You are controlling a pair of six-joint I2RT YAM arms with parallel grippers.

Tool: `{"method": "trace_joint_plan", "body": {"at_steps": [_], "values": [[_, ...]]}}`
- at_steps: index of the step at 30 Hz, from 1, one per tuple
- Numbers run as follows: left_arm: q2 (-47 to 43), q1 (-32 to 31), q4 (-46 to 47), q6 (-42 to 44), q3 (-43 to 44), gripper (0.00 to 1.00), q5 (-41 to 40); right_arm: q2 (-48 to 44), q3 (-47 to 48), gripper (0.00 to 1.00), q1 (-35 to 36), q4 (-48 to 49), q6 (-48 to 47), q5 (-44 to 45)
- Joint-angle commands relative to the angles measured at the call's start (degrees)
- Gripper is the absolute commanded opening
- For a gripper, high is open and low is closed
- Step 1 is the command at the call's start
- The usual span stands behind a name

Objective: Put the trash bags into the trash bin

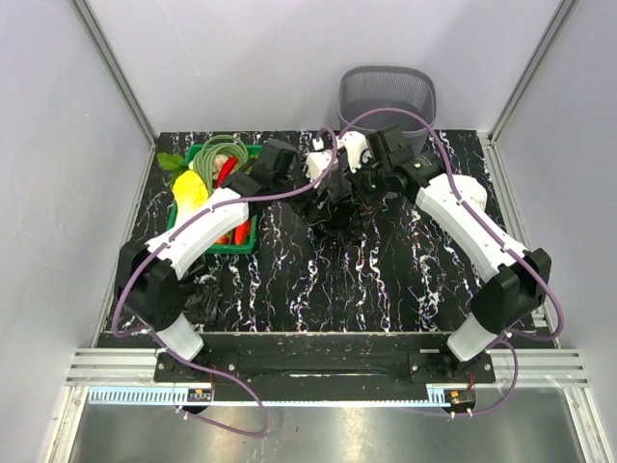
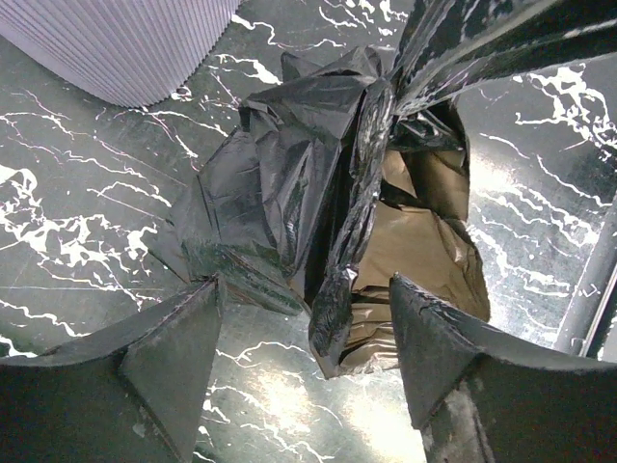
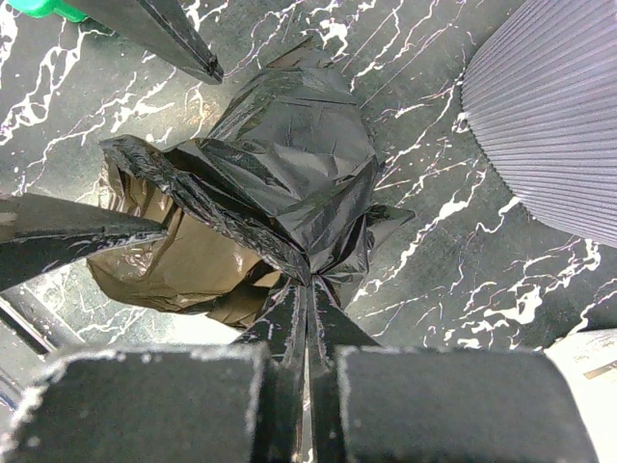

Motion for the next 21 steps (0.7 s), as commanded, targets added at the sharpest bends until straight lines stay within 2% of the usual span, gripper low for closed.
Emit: {"method": "trace_joint_plan", "body": {"at_steps": [1, 5, 7, 10, 12, 15, 17, 19, 21], "values": [[1.1, 0.2, 2.9, 1.3, 0.8, 0.68, 0.6, -0.2, 2.3, 0.00, 0.4, 0.4, 0.4, -1.1], [1.7, 0.1, 2.4, 1.1, 1.6, 0.52, 1.6, -0.5, 1.8, 0.00, 0.4, 0.5, 0.1, -0.7], [1.7, 0.2, 2.3, 1.2, 1.9, 0.40, 2.0, -0.7, 1.3, 0.00, 0.3, 0.7, 0.0, -0.4], [1.7, 0.1, 1.7, 1.0, 2.5, 0.12, 2.4, -1.0, 0.5, 0.00, 0.4, 1.2, -0.2, -0.3], [1.5, 0.2, 0.9, 1.0, 3.1, 0.00, 2.8, -1.1, -0.2, 0.00, 0.4, 1.4, -0.5, 0.3], [0.8, 0.2, 0.2, 0.6, 3.8, 0.00, 2.6, -1.8, -2.4, 0.01, 0.4, 2.5, -0.8, 1.3], [-0.3, 0.2, 0.5, 0.1, 3.9, 0.00, 2.3, -2.4, -4.0, 0.13, 0.4, 3.2, -0.6, 1.6], [-1.1, 0.2, 1.0, -0.6, 3.8, 0.00, 2.0, -3.0, -5.1, 0.35, 0.4, 3.8, -0.3, 0.8], [-1.5, 0.2, 1.4, -1.4, 4.0, 0.00, 1.8, -3.8, -5.4, 0.52, 0.4, 4.0, -0.1, -1.4]]}}
